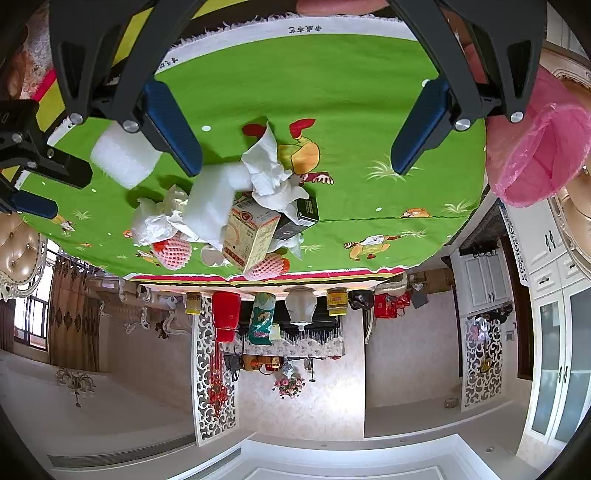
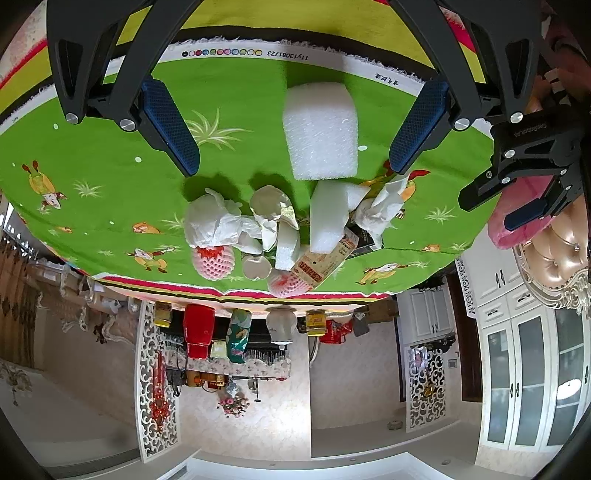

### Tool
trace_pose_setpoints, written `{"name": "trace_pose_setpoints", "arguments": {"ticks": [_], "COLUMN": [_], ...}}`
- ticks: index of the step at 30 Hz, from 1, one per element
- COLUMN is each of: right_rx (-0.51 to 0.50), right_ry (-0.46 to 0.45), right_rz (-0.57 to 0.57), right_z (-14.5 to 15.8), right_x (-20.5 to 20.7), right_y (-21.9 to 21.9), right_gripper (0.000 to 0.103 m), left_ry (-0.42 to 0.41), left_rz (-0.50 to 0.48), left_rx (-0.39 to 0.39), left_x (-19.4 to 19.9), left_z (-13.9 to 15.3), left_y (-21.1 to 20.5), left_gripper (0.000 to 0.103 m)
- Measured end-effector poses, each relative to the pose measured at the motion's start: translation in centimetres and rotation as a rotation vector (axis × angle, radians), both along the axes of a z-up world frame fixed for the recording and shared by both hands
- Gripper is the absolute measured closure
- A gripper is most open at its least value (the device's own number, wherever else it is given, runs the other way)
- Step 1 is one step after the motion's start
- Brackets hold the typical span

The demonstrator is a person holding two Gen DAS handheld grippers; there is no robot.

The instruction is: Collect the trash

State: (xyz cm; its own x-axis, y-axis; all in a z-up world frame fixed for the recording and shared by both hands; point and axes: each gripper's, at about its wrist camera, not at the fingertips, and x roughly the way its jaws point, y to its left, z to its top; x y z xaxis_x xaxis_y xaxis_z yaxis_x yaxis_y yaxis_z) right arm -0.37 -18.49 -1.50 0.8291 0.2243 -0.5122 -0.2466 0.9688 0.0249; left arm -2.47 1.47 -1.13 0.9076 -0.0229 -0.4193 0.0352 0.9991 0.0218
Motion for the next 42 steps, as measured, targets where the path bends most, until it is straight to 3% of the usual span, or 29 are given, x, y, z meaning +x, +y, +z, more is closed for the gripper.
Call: {"name": "trace_pose_setpoints", "arguments": {"ticks": [22, 26, 32, 38, 39, 42], "right_rx": [-0.031, -0.037, -0.047, -0.078, -0.073, -0.044], "right_ry": [0.085, 0.106, 0.146, 0.166, 0.166, 0.170], "right_rz": [0.024, 0.031, 0.046, 0.076, 0.083, 0.093], "right_z": [-2.7, -3.2, -3.9, -4.5, -4.6, -4.6], "right_x": [1.9, 2.3, 3.2, 3.7, 3.9, 4.4], "right_y": [0.8, 0.9, 1.1, 1.7, 1.7, 1.3], "right_gripper": [0.007, 0.007, 0.007, 0.007, 0.008, 0.037], "left_ry": [-0.007, 0.021, 0.060, 0.079, 0.089, 0.124], "left_rz": [0.027, 0.028, 0.043, 0.018, 0.004, -0.036], "left_rx": [-0.026, 0.002, -0.027, 0.018, 0.028, 0.058], "left_x": [1.3, 2.2, 3.4, 4.7, 5.1, 6.3], "left_z": [-0.7, -1.1, -1.8, -2.3, -2.4, -2.7], "left_y": [0.5, 0.7, 1.6, 1.3, 1.1, 0.4], "left_gripper": [0.004, 0.004, 0.004, 0.004, 0.004, 0.004]}}
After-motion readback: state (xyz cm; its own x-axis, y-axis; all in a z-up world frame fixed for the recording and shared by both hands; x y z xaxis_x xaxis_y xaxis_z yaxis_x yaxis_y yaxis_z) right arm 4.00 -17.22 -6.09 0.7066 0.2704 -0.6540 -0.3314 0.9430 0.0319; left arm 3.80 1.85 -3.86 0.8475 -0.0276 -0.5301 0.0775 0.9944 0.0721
